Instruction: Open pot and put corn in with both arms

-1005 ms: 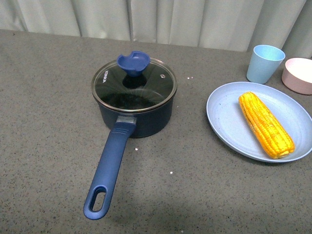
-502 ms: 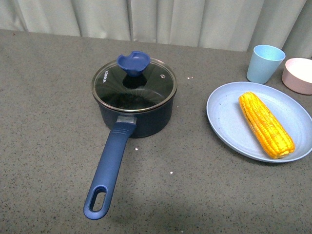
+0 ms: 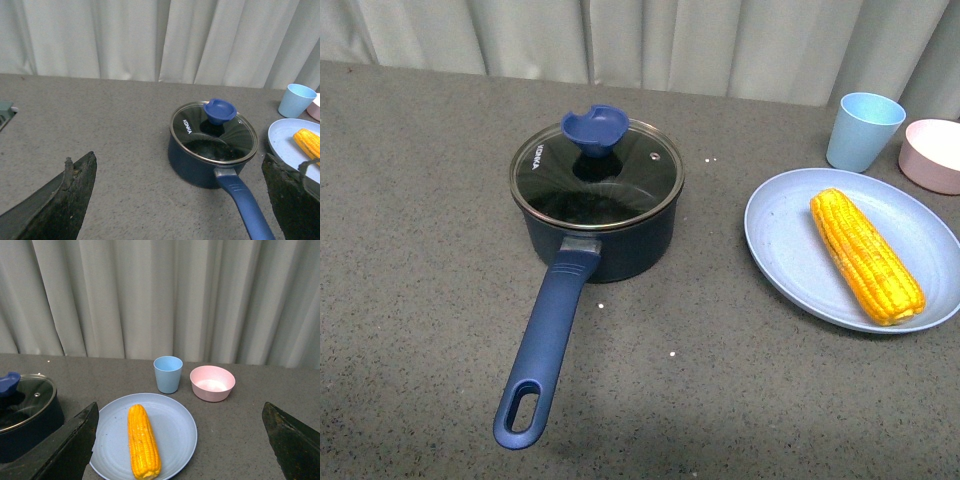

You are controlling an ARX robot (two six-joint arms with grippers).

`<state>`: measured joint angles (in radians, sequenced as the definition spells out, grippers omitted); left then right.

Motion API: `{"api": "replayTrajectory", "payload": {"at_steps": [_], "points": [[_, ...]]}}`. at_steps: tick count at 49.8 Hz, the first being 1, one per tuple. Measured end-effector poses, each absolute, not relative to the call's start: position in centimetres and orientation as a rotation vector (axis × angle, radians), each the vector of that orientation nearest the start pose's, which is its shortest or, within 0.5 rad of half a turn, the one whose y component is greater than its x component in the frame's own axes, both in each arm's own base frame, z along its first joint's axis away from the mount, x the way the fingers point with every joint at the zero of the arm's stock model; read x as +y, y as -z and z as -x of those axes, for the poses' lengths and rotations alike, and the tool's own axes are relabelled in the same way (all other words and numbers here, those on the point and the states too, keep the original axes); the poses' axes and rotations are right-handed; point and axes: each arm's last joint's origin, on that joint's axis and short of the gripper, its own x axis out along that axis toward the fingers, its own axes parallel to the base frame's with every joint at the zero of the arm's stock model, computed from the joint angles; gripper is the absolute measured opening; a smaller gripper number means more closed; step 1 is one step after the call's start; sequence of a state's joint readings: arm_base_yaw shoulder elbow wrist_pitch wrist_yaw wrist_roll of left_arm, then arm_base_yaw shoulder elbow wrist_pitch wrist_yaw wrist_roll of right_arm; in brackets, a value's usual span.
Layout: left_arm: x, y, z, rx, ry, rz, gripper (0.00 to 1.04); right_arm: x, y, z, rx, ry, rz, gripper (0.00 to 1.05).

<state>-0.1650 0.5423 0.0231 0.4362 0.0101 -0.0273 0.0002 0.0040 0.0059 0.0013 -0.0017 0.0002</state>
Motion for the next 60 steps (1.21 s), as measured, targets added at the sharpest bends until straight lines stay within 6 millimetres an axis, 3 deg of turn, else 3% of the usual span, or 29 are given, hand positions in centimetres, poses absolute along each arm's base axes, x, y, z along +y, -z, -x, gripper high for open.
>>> {"api": "replayTrajectory", "payload": {"at_steps": [10,19,41,60], "points": [[-4.9,-15.9,-17.6,0.111,0.215,0.070,0.98,0.0,-16.5,-9.8,-0.003,-0.002,0.000,0.96],[-9.4,-14.3,-22.6,0.224,0.284,0.064,0.98,0.0,-16.5,-9.8,-0.004,-0.002,0.000,0.96],[-15.1,-13.3,-28.0,0.214,0.335,0.036,0.98,0.0,-16.5,-9.8,-0.003,-0.002,0.000,0.96],[-17.1,-11.3,-32.4,0.225,0.307,-0.025,0.98,0.0,-16.5,-9.8,-0.003,-0.002,0.000,0.96]]}}
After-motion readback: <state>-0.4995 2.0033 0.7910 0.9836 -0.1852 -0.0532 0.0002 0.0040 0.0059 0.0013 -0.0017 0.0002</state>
